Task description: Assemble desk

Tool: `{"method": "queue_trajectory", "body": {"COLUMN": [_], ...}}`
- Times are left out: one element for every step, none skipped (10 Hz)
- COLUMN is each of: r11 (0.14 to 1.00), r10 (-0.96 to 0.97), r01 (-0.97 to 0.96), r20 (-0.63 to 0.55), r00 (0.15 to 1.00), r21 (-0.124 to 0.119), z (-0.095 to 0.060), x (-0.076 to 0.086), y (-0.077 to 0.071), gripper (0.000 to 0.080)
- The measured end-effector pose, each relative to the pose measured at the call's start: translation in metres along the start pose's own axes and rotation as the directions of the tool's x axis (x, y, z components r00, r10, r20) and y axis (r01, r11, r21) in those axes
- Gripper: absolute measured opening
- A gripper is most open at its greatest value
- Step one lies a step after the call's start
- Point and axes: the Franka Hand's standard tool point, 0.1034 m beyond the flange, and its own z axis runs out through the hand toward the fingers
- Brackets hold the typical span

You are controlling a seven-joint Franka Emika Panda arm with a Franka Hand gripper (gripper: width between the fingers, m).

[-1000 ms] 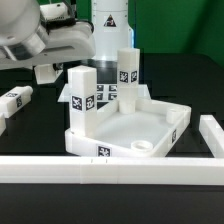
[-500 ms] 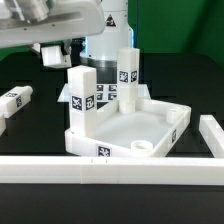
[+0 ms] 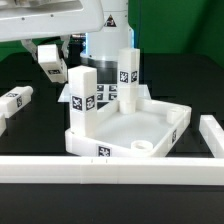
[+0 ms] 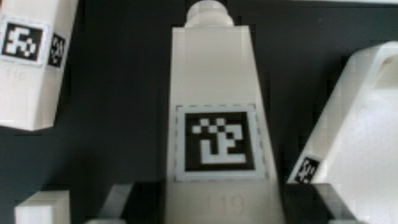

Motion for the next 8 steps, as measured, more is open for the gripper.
{"method": "queue_trajectory", "body": {"r11": [1.0, 1.0, 1.0, 1.0, 1.0, 1.0, 1.0, 0.999], "r10": [0.005, 0.008, 0.012, -0.002, -0.012, -0.009, -0.01, -0.009], "r01": [-0.005, -0.008, -0.013, 0.002, 0.011, 0.008, 0.008, 0.006], "r20": [-0.008, -0.019, -0.031, -0.043, -0.044, -0.066, -0.065, -0.094], "r00": [1.0, 1.0, 0.999, 0.999, 0.999, 0.998, 0.998, 0.995], "r21": [-0.003, -0.006, -0.01, -0.018, -0.019, -0.024, -0.025, -0.031], "z": [-0.004, -0.011, -0.017, -0.019, -0.017, -0.017, -0.016, -0.017], "x": [0.004, 0.007, 0.011, 0.017, 0.016, 0.019, 0.018, 0.023], "y": [-0.013, -0.029, -0.044, -0.055, -0.056, -0.053, -0.054, -0.053], "gripper": [0.029, 0.0291, 0.029, 0.029, 0.0291, 0.0291, 0.0291, 0.0291]}}
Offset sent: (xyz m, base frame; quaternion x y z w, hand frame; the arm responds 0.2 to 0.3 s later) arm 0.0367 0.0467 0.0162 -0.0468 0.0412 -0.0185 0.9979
